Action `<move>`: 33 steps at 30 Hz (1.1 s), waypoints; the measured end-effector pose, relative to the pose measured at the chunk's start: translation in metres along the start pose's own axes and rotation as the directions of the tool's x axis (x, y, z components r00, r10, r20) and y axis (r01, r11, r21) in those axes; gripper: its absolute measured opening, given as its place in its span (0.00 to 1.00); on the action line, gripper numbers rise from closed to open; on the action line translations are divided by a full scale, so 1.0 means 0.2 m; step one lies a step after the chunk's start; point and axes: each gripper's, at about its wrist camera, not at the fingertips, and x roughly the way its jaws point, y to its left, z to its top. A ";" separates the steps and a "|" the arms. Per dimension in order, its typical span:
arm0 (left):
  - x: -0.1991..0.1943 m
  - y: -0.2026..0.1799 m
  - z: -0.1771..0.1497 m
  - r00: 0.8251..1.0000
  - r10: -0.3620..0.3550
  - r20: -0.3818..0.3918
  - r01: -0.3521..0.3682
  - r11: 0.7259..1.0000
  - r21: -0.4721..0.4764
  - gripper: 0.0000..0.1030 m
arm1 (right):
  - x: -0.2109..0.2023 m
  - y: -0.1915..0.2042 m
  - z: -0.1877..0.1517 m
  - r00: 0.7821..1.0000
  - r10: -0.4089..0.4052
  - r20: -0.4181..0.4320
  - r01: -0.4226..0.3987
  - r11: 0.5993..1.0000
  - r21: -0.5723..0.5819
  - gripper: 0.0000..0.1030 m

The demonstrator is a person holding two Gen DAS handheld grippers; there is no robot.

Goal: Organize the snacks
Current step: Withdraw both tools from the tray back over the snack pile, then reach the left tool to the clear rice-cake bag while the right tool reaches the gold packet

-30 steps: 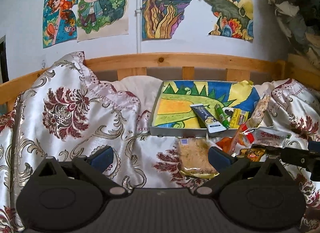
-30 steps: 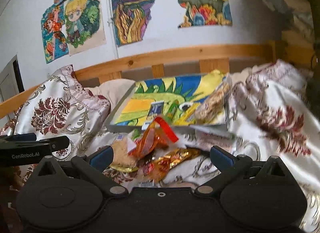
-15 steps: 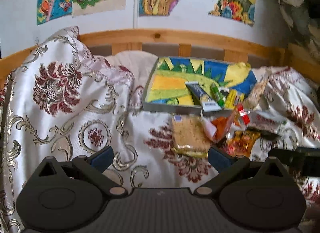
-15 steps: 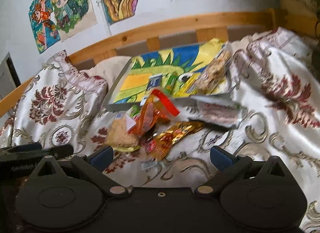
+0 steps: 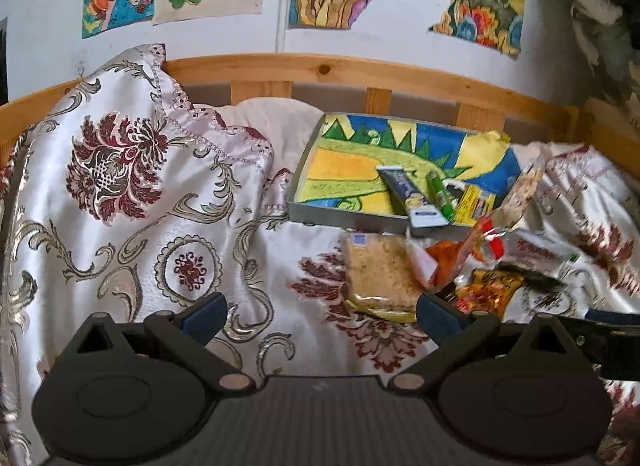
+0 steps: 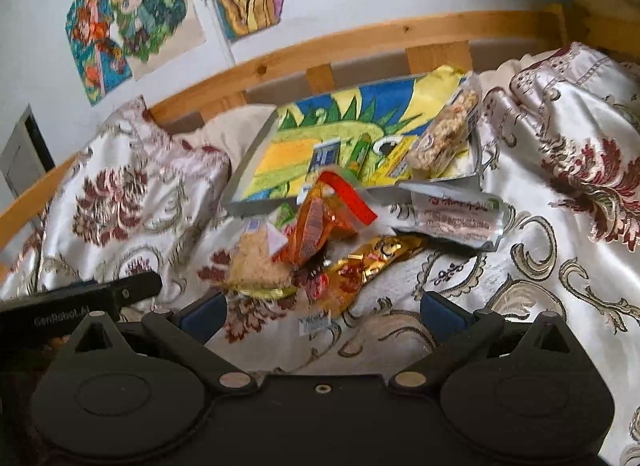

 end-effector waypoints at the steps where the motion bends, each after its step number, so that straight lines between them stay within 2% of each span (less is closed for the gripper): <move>1: 0.01 0.00 0.01 1.000 0.003 -0.006 -0.003 1.000 0.010 0.99 | 0.01 0.00 0.00 1.000 -0.005 -0.009 0.005 1.000 -0.008 0.99; 4: 0.04 0.00 0.03 1.000 0.010 -0.023 -0.010 1.000 0.015 1.00 | 0.03 -0.01 0.02 1.000 0.008 -0.017 -0.008 1.000 -0.005 0.99; 7: 0.10 0.01 0.05 0.996 -0.003 -0.085 0.004 1.000 0.015 1.00 | 0.05 -0.02 0.04 0.999 0.026 -0.019 -0.026 1.000 0.003 1.00; 11: 0.17 0.00 0.07 0.983 -0.075 -0.171 0.080 0.996 0.026 0.99 | 0.08 -0.05 0.06 0.998 0.044 -0.051 -0.044 0.999 -0.007 0.99; 21: 0.31 -0.05 0.12 0.976 -0.110 -0.187 0.127 0.989 0.079 1.00 | 0.24 -0.13 0.13 0.993 0.068 -0.092 -0.069 0.997 -0.013 0.99; 28: 0.46 -0.07 0.11 0.966 -0.139 -0.219 0.168 0.978 0.121 0.99 | 0.36 -0.20 0.13 0.977 0.132 -0.169 -0.121 0.990 0.077 0.99; 33: 0.56 -0.11 0.12 0.962 -0.143 -0.231 0.186 0.966 0.178 0.99 | 0.41 -0.25 0.14 0.978 0.145 -0.148 -0.130 0.986 0.104 0.99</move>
